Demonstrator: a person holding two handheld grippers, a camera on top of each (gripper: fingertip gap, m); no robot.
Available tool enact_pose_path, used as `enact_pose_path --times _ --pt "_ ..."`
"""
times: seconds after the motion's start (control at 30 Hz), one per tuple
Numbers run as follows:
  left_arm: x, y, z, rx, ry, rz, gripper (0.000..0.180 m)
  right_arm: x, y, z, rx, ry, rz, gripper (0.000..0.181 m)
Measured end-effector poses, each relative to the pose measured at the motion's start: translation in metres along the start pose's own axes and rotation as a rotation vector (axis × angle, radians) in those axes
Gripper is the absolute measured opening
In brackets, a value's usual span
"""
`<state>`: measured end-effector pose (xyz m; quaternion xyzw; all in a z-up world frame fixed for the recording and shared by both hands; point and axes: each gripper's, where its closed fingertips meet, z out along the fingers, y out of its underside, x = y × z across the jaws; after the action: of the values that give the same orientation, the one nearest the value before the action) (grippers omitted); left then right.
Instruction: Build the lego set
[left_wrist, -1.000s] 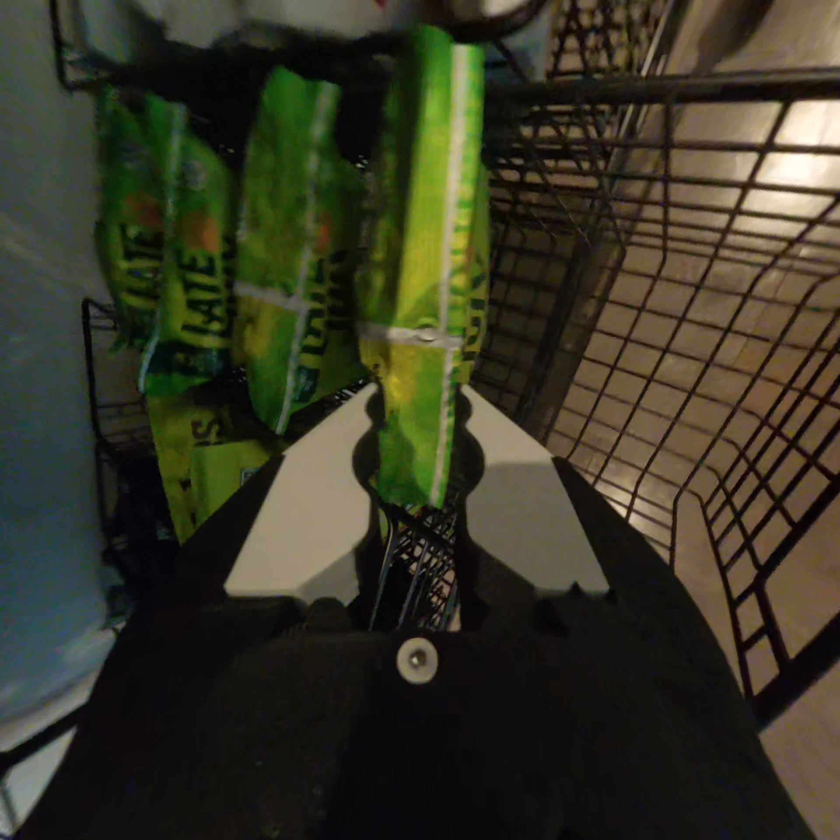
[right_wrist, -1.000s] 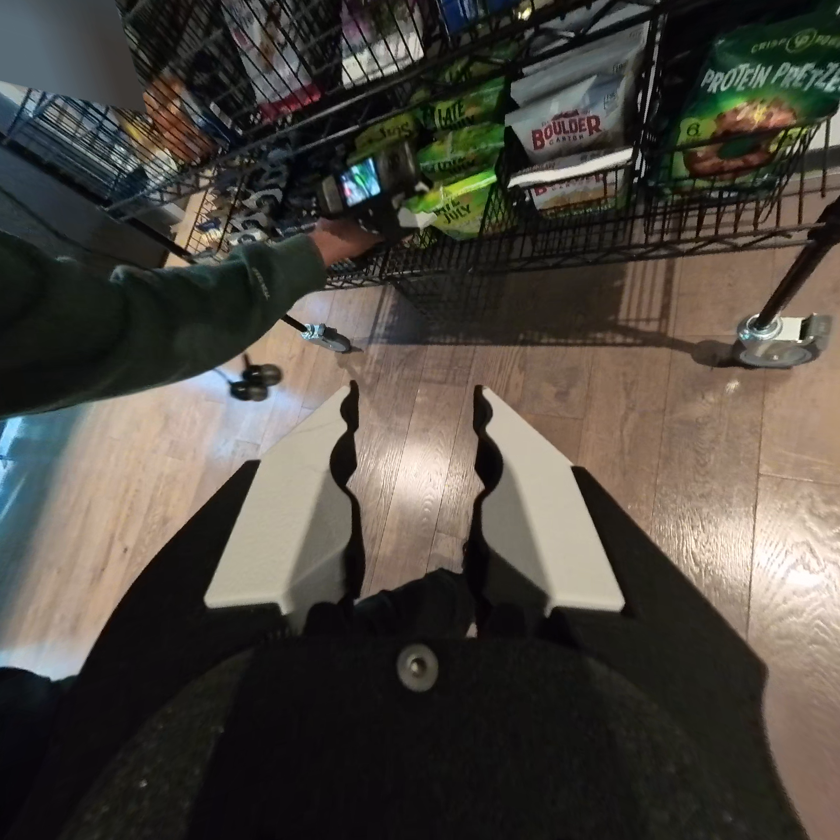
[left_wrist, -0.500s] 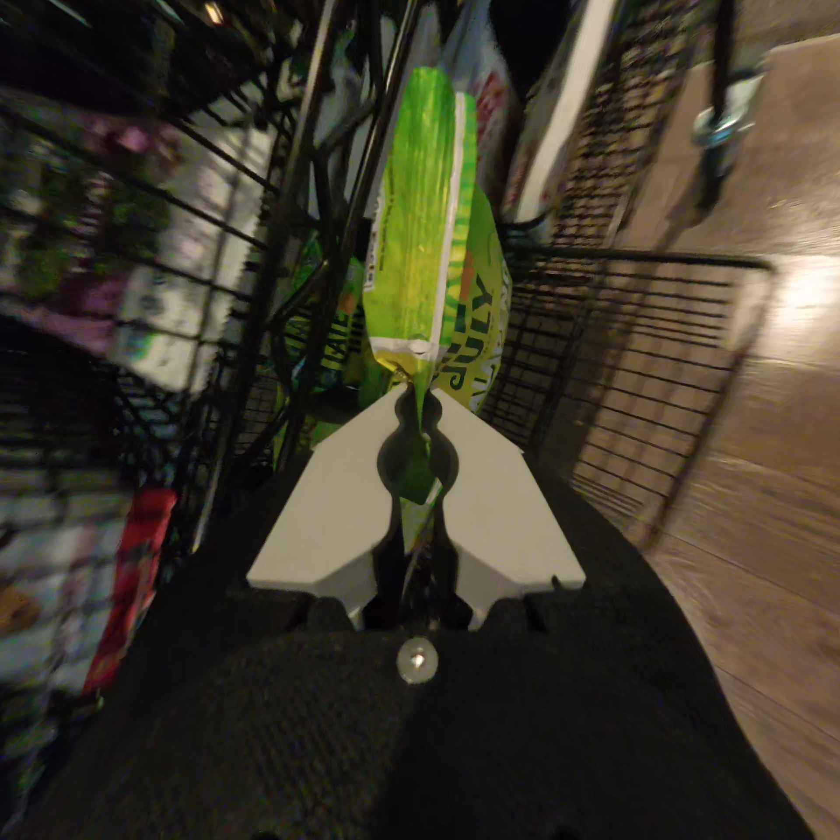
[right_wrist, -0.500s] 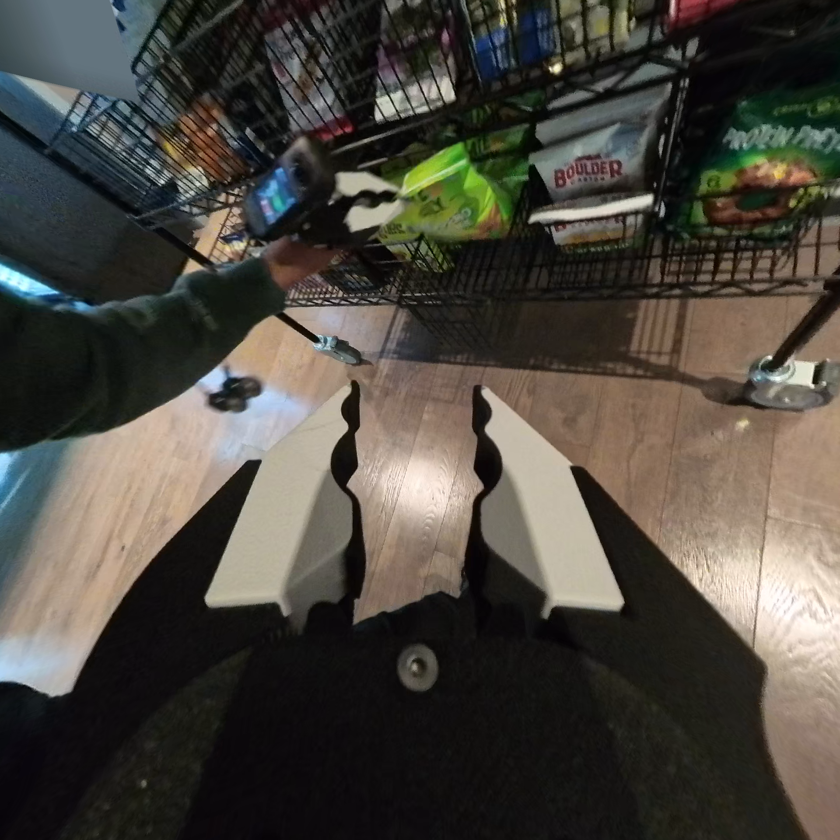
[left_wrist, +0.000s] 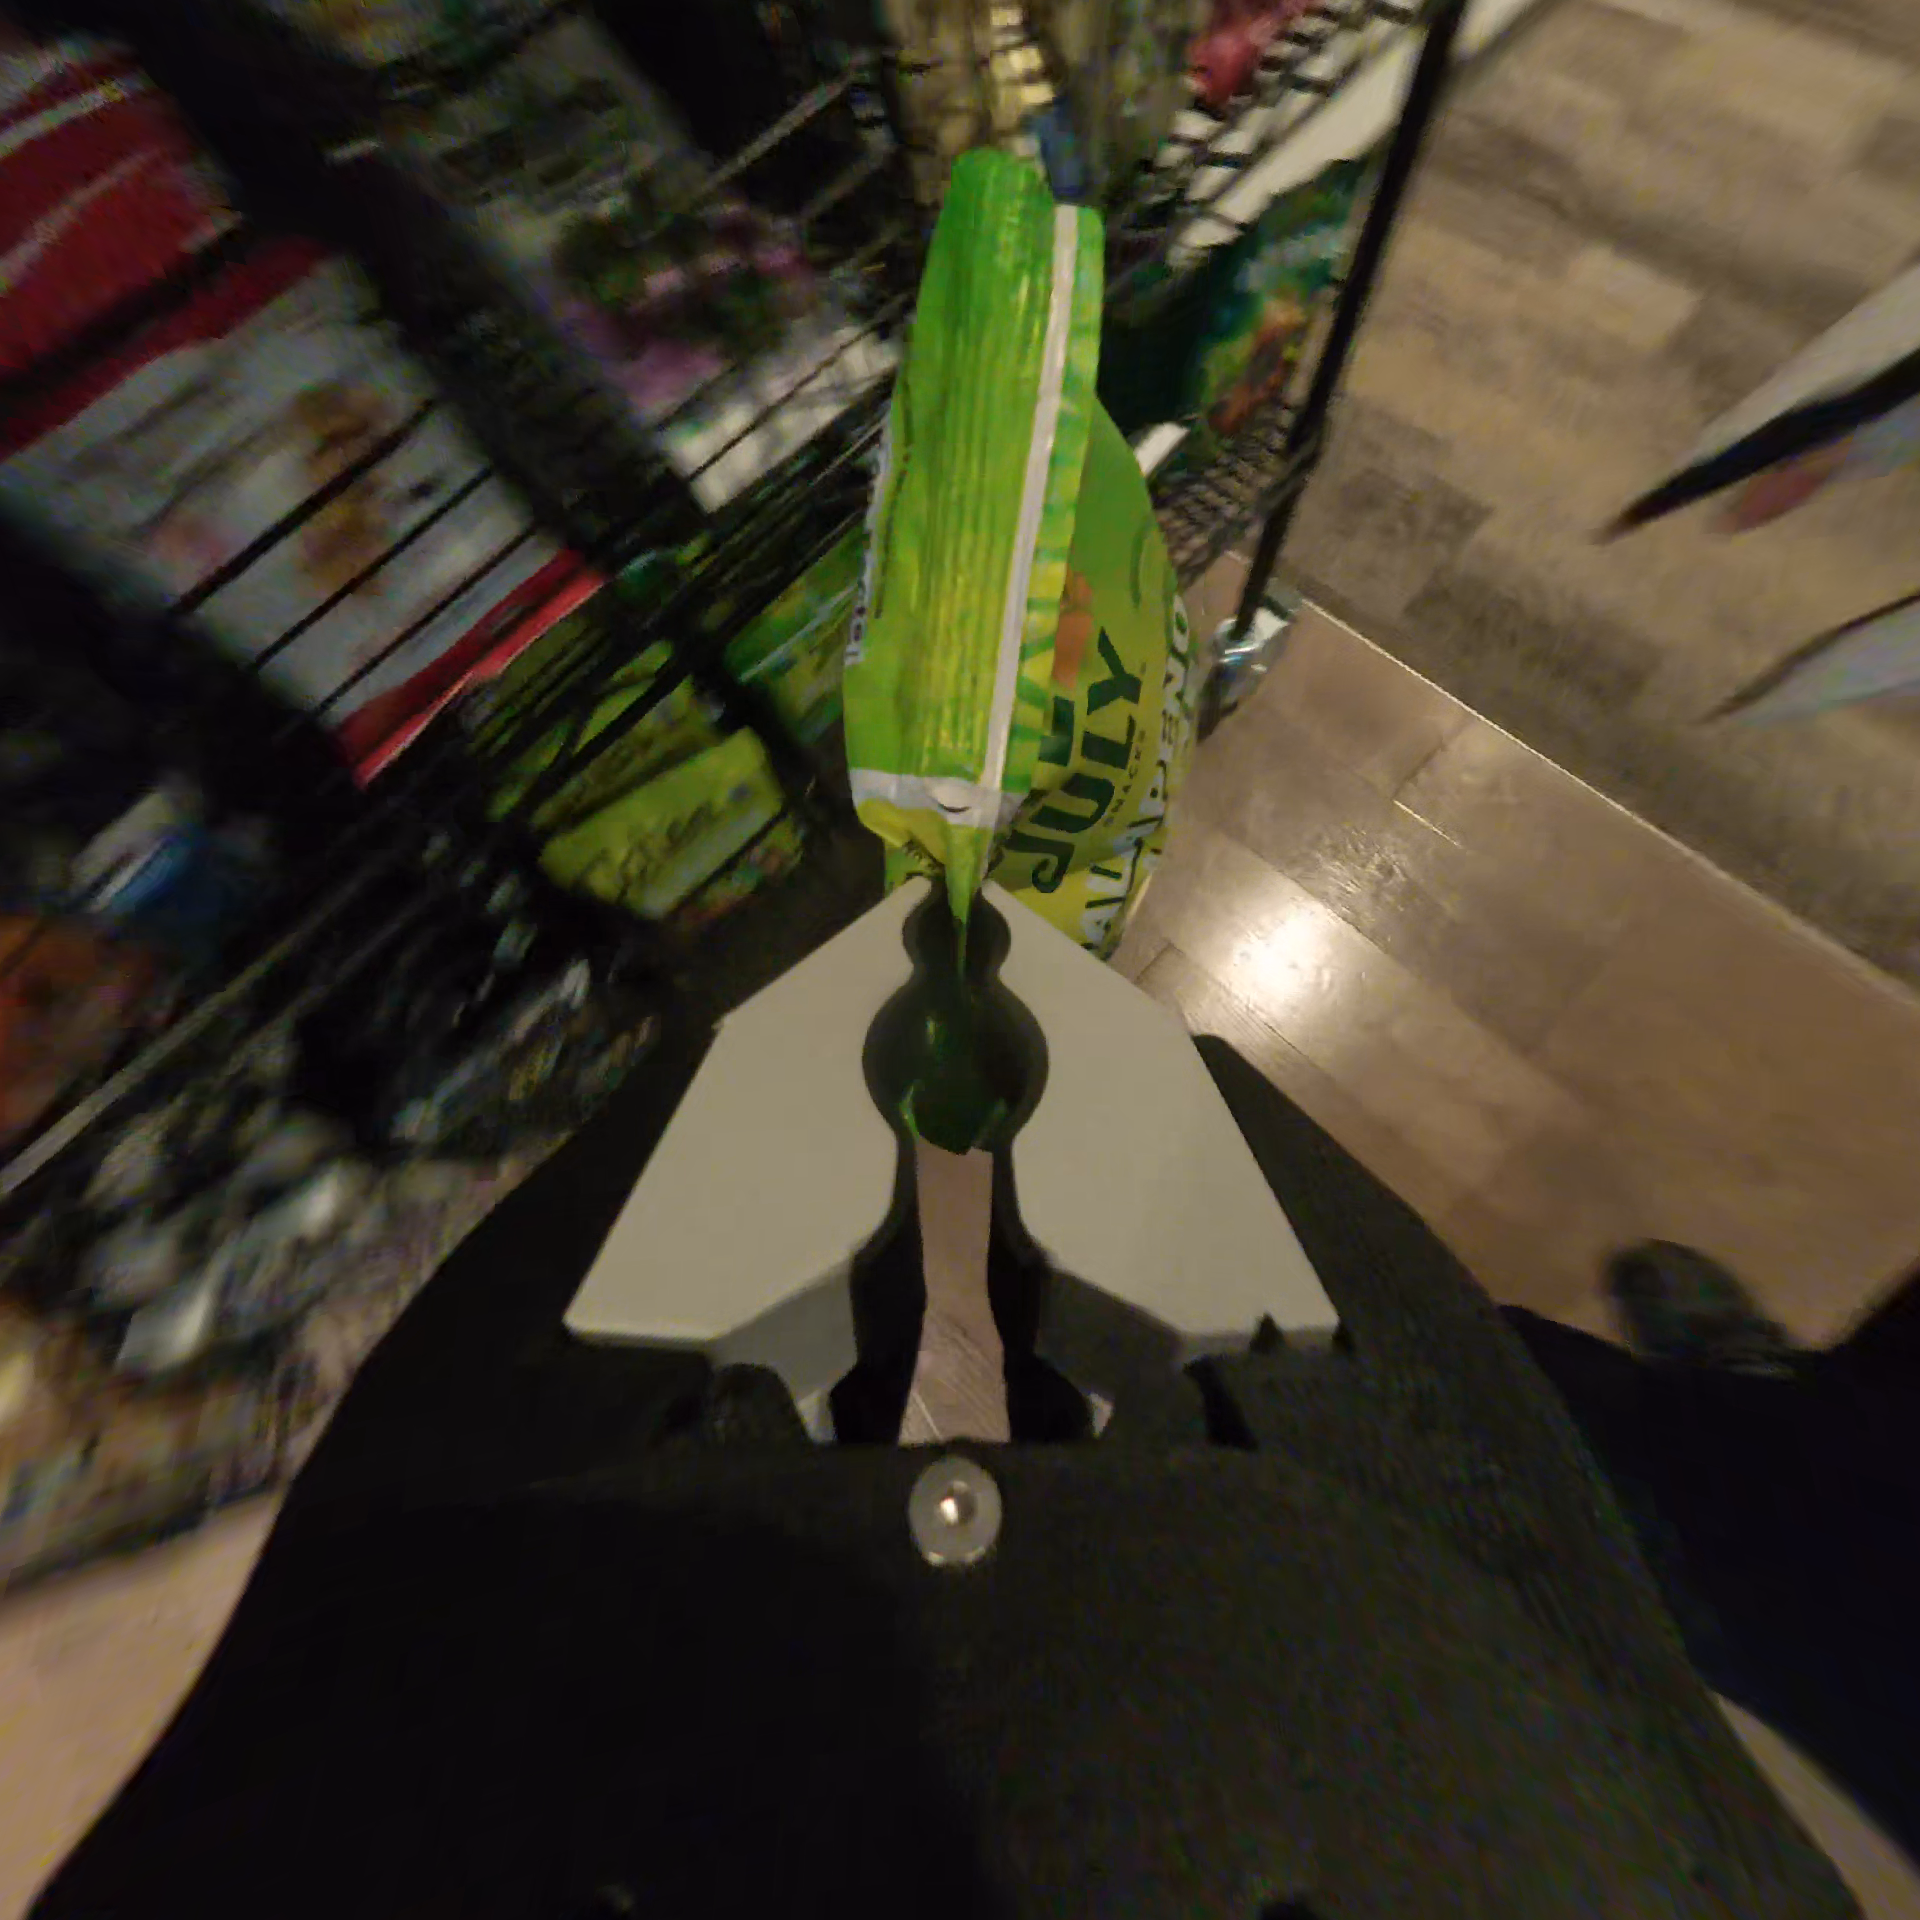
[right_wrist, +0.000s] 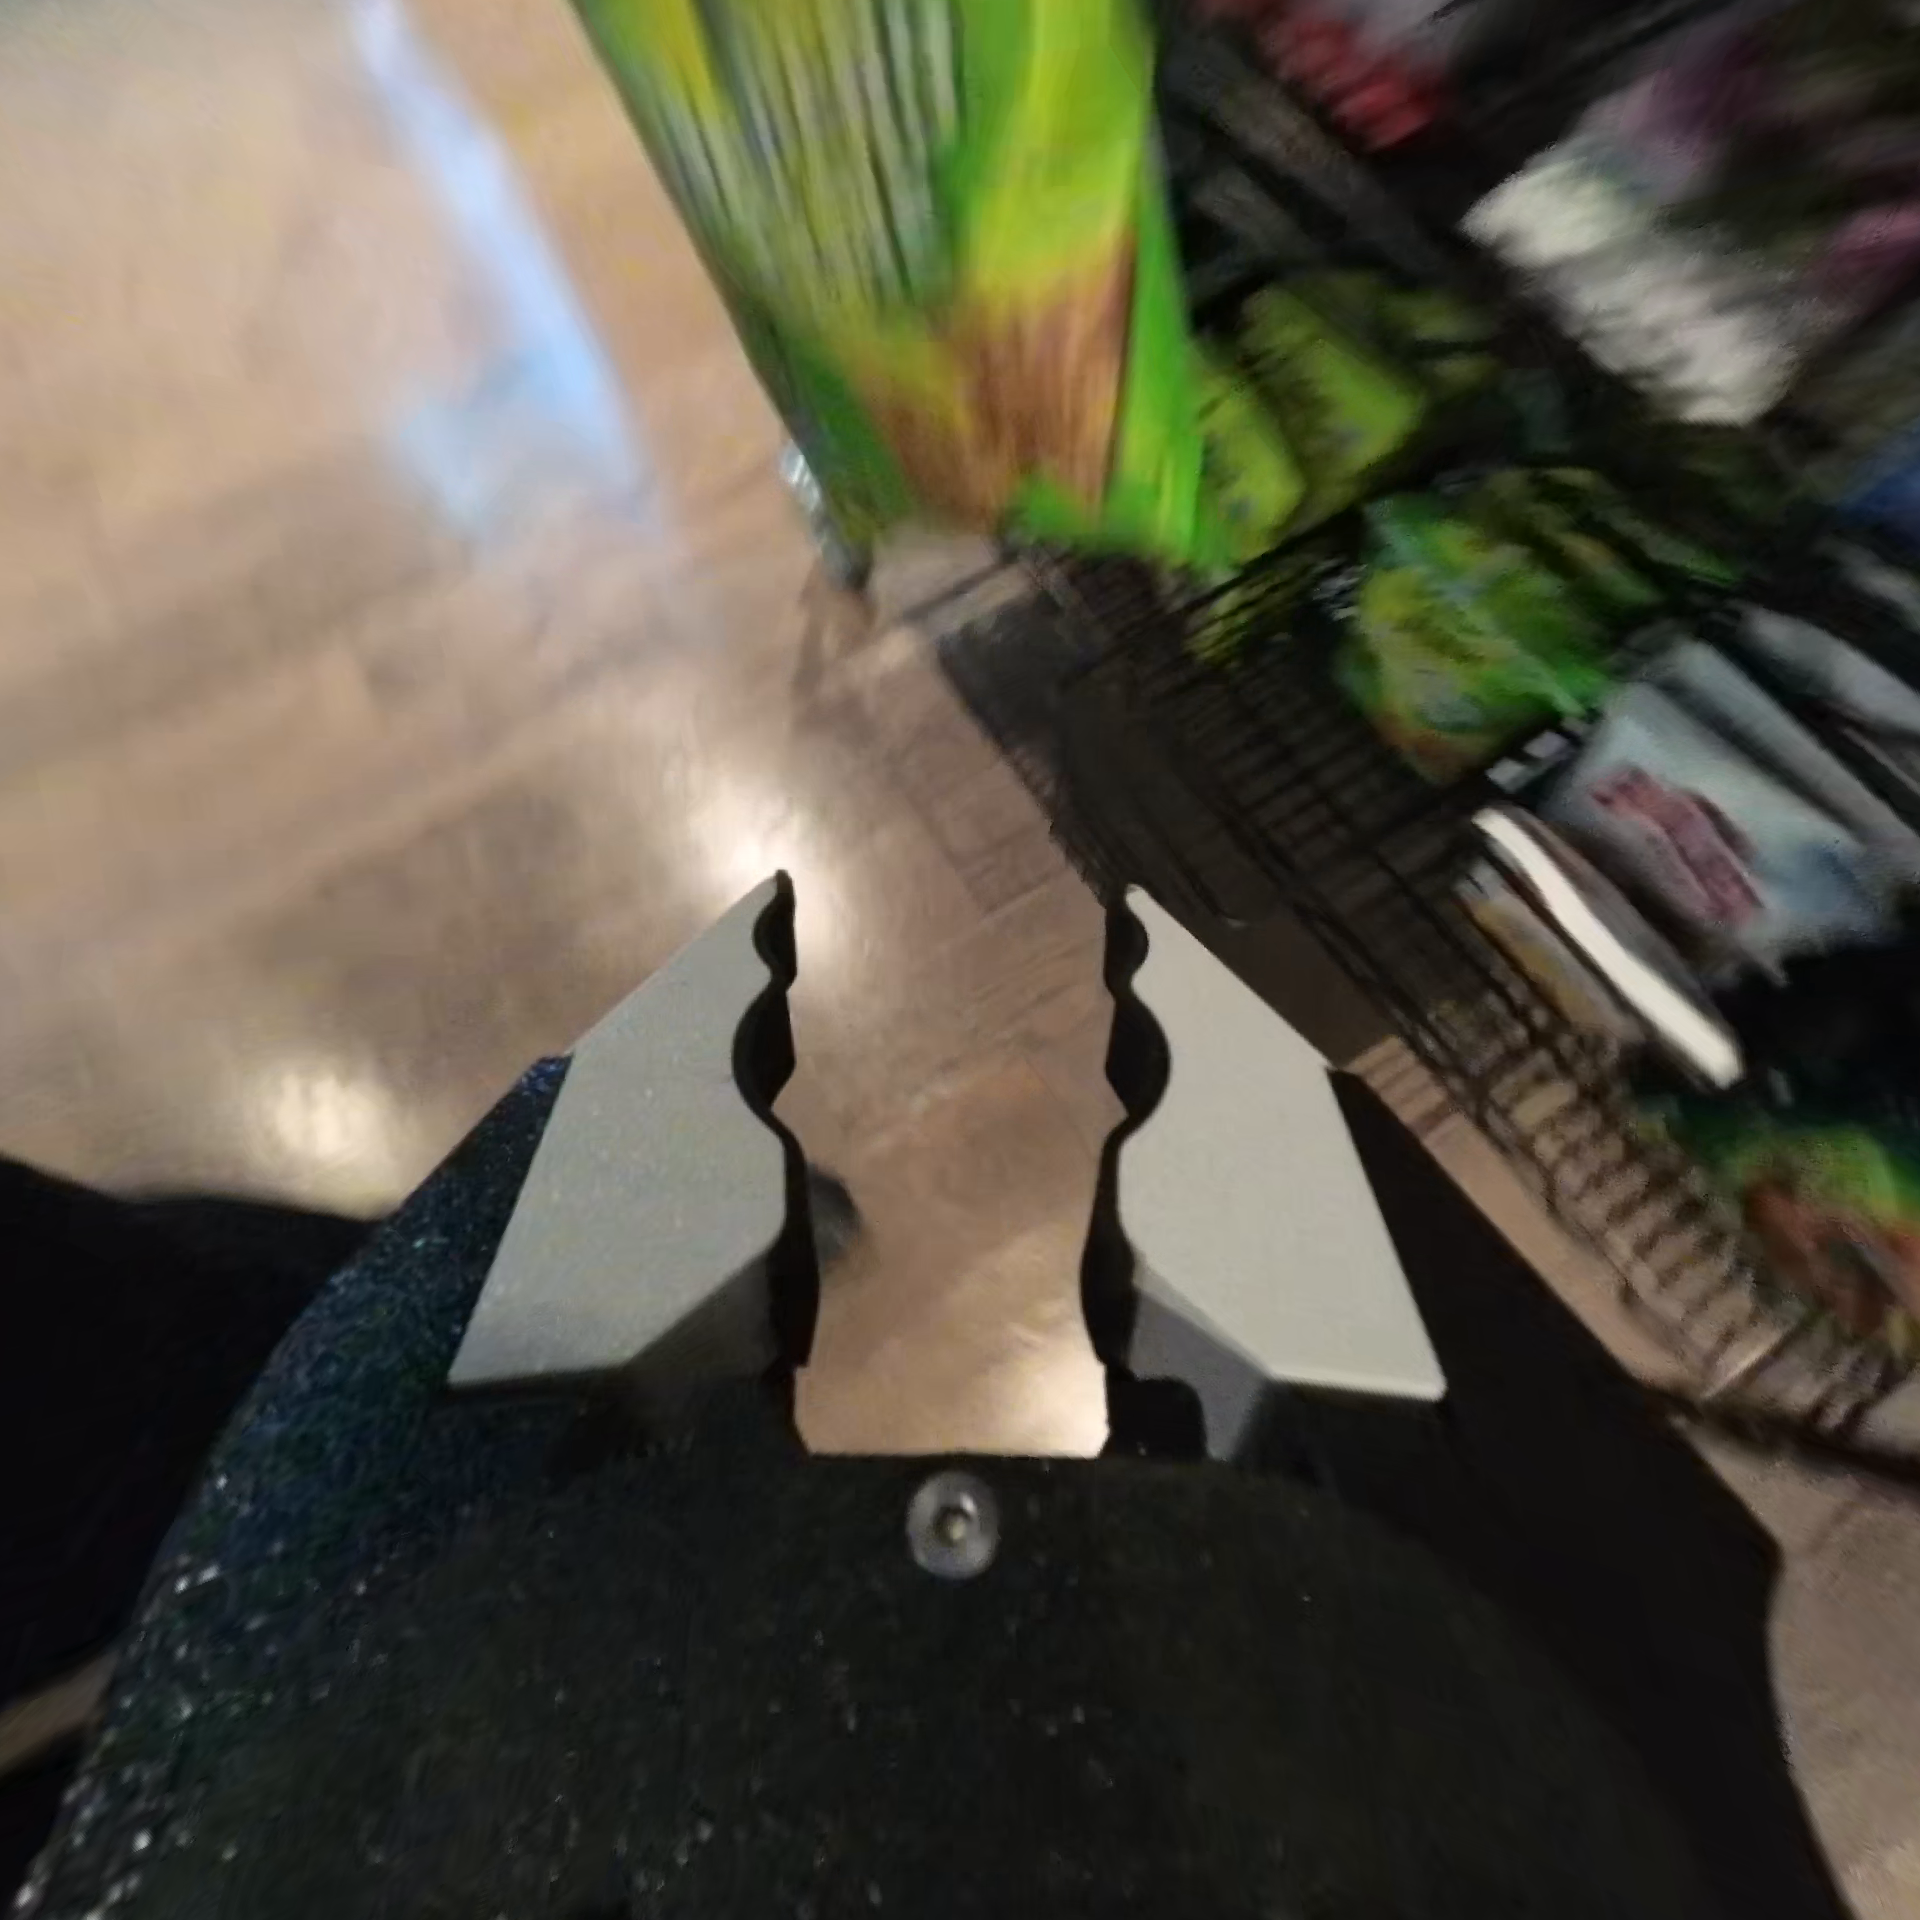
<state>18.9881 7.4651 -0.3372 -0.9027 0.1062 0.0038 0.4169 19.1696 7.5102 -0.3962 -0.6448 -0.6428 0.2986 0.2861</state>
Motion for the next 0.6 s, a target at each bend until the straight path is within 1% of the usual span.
enact_pose_path --times 0.1,0.2,0.33,0.37,0.5,0.53,0.57,0.6 --pt "-0.007 0.008 -0.052 -0.031 -0.114 -0.085 0.0 0.01 0.02 0.062 -0.117 -0.095 -0.171 0.06" --pt "-0.008 0.017 -0.104 -0.059 -0.213 -0.2 0.0 0.029 0.044 0.12 -0.246 -0.157 -0.32 0.065" --pt "0.007 0.033 -0.176 -0.129 -0.337 -0.325 0.0 0.052 0.075 0.173 -0.388 -0.229 -0.439 0.063" --pt "0.014 0.039 -0.192 -0.155 -0.37 -0.352 0.0 0.057 0.081 0.183 -0.412 -0.241 -0.461 0.059" --pt "0.047 0.053 -0.24 -0.243 -0.524 -0.503 0.0 0.08 0.097 0.211 -0.46 -0.234 -0.58 0.028" --pt "0.056 0.051 -0.247 -0.251 -0.564 -0.54 0.0 0.088 0.099 0.216 -0.467 -0.224 -0.62 0.012" --pt "0.065 0.05 -0.251 -0.256 -0.599 -0.572 0.0 0.089 0.099 0.218 -0.457 -0.268 -0.64 0.003" --pt "0.072 0.047 -0.252 -0.257 -0.629 -0.602 0.001 0.088 0.097 0.221 -0.445 -0.303 -0.622 0.002"
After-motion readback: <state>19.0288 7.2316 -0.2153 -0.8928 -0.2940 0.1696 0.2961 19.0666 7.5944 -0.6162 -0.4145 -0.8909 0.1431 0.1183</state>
